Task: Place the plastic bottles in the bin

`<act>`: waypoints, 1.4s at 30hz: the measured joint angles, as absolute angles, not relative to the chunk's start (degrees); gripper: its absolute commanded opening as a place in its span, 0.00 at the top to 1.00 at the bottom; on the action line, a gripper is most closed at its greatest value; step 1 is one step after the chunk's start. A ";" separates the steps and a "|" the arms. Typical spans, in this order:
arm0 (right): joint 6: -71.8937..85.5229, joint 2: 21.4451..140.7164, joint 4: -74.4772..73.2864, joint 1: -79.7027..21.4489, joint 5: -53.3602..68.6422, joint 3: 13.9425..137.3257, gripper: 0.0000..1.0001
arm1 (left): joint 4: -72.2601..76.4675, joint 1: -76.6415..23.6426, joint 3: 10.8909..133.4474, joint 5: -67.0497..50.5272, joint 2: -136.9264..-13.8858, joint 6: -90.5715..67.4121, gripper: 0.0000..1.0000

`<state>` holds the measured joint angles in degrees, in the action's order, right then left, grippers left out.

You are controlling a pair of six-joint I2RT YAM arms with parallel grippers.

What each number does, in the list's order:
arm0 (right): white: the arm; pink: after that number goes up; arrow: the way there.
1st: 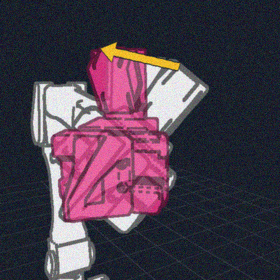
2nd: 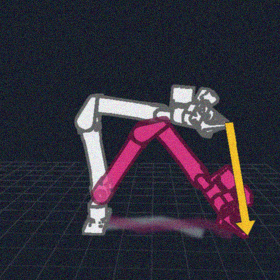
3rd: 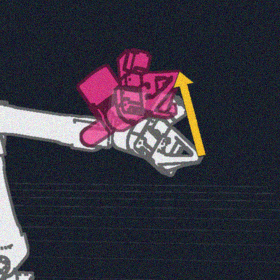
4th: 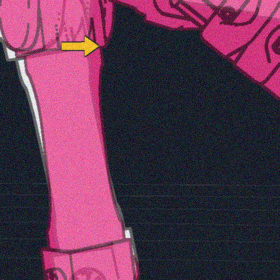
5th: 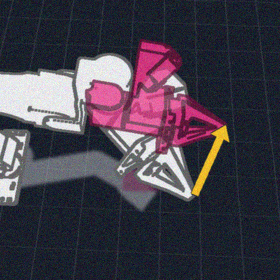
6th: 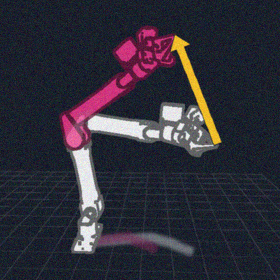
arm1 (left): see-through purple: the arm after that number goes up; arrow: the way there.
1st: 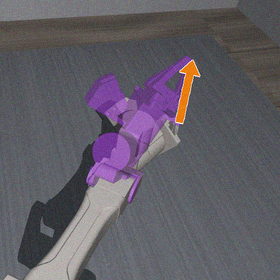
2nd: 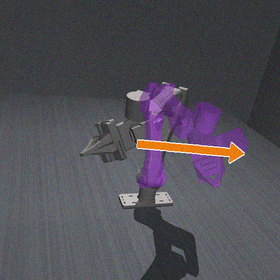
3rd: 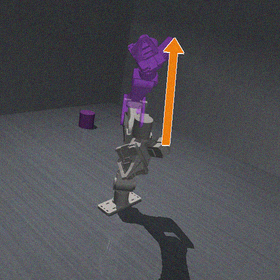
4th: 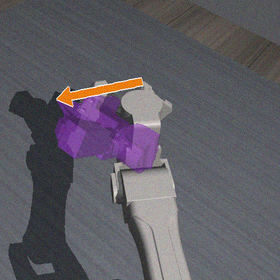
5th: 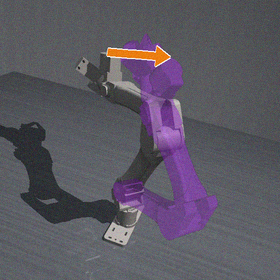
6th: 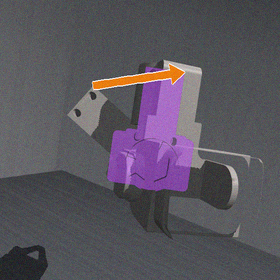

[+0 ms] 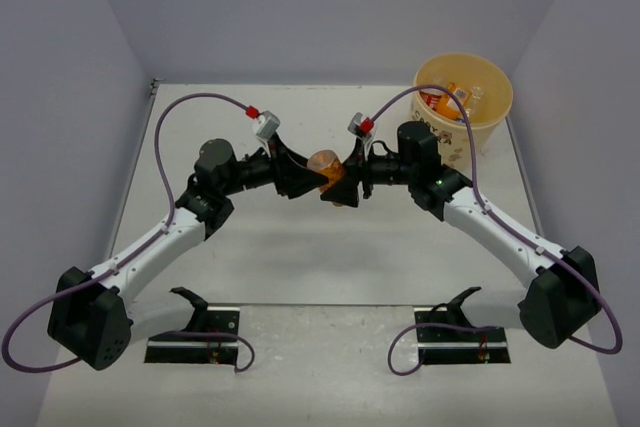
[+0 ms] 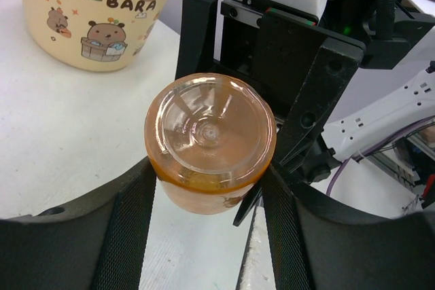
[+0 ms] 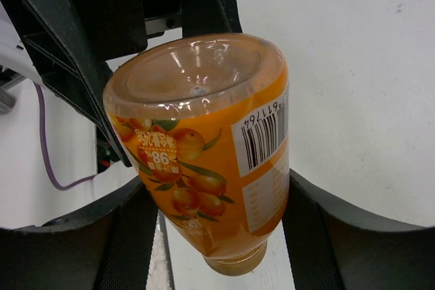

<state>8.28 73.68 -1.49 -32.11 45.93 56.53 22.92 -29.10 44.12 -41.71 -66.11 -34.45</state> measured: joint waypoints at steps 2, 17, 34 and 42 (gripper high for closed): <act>8.52 73.64 -1.02 -32.18 46.02 56.53 0.65 | 23.40 -29.02 44.12 -41.64 -66.25 -34.49 1.00; 8.78 70.53 -0.46 -32.22 38.11 56.51 0.80 | 18.33 -29.39 48.79 -40.08 -67.62 -31.59 0.00; 12.20 69.37 -5.56 -7.59 2.93 70.10 0.75 | -2.23 -16.28 46.14 -1.08 -54.17 -29.39 0.00; 10.84 84.40 -5.80 -4.77 -7.63 81.78 0.42 | -5.64 -16.14 44.10 2.22 -51.59 -28.82 0.00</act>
<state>10.84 84.40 -5.80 -4.77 -7.63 81.78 -5.64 -16.14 44.10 2.22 -51.59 -28.82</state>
